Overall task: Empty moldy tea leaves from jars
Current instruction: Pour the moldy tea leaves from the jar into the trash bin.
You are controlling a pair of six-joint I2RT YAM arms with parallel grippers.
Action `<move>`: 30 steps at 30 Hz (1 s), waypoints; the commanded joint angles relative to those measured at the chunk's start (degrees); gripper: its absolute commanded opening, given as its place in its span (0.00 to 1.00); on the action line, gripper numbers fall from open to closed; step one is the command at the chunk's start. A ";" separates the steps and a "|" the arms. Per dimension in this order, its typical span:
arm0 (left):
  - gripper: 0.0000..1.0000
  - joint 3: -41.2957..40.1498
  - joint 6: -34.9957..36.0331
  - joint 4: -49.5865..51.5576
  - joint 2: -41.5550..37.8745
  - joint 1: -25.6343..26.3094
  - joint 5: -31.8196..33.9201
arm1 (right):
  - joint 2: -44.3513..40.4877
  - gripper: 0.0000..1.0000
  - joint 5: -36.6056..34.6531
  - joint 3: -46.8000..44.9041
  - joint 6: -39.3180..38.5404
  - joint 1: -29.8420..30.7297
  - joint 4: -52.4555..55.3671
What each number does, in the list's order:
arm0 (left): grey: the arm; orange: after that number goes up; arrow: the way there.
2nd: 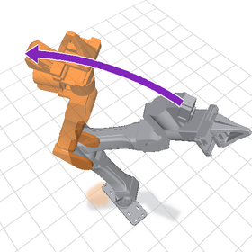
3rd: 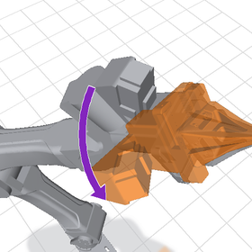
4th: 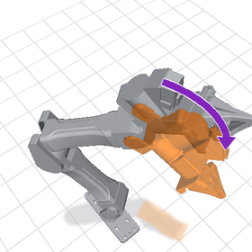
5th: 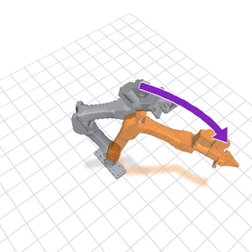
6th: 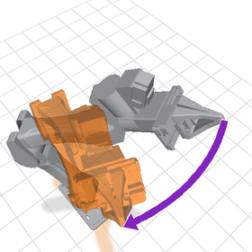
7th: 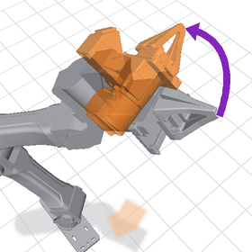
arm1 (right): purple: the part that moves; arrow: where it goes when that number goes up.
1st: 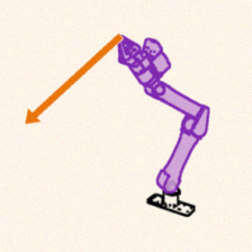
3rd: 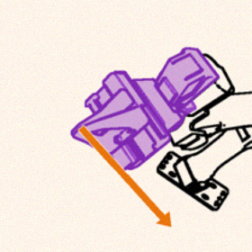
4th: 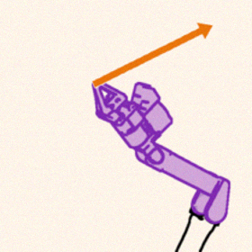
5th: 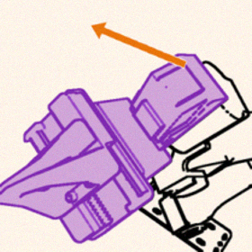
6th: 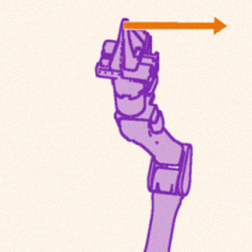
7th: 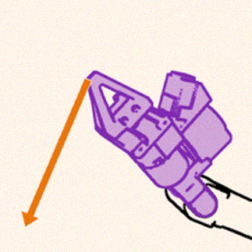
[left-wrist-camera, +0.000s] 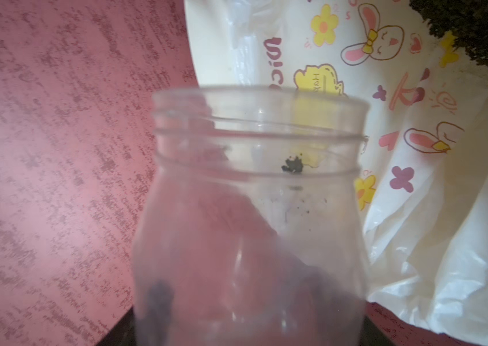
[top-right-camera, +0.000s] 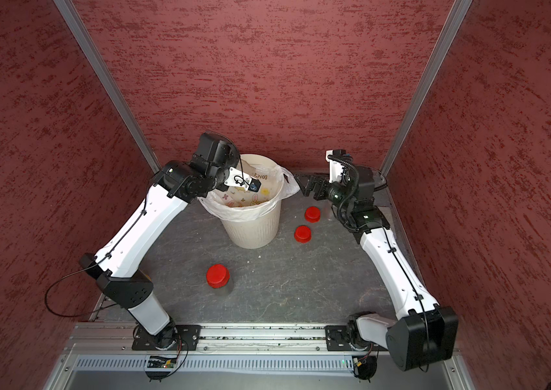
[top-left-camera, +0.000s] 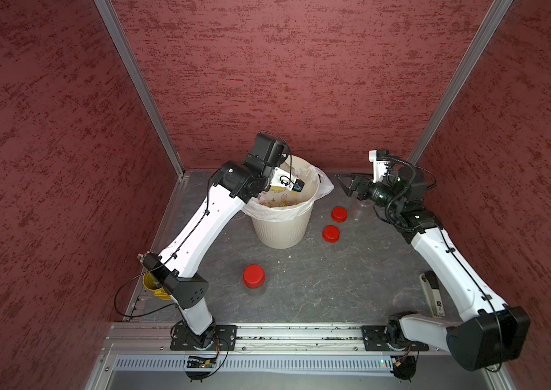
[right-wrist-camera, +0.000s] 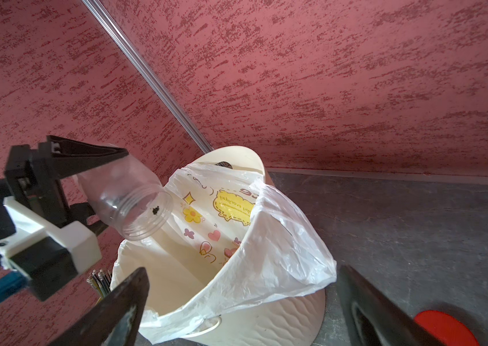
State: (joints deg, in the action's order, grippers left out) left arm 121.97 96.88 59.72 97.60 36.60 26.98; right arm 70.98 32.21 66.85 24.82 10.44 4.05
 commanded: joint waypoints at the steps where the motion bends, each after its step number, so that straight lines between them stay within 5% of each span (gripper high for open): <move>1: 0.69 -3.35 -0.60 0.40 -1.00 -0.70 -0.44 | -0.60 0.99 0.75 0.23 0.46 -0.42 -2.19; 4: 0.69 -5.35 -1.09 0.75 -0.99 -1.18 -0.35 | -0.33 0.99 1.03 0.28 0.46 -0.36 -2.01; 10: 0.69 2.88 0.58 -0.27 -0.11 1.49 0.38 | -0.40 0.99 0.87 1.29 0.01 -0.37 -1.28; 16: 0.69 -4.08 -2.47 1.33 -2.05 -2.66 0.49 | -0.60 0.99 1.23 -0.20 0.60 -0.41 -2.01; 22: 0.69 2.84 0.56 0.39 -1.09 -0.07 0.26 | -0.40 0.99 0.75 1.51 0.09 -0.40 -1.00; 30: 0.69 -8.36 -3.49 -3.23 -4.04 -1.48 -0.43 | -0.23 0.99 1.61 0.47 0.76 -0.39 -1.42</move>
State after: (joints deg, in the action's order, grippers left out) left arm 115.22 95.46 59.22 94.48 35.90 27.22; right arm 70.98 32.47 66.85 25.08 10.44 4.05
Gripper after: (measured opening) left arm 0.724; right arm 0.991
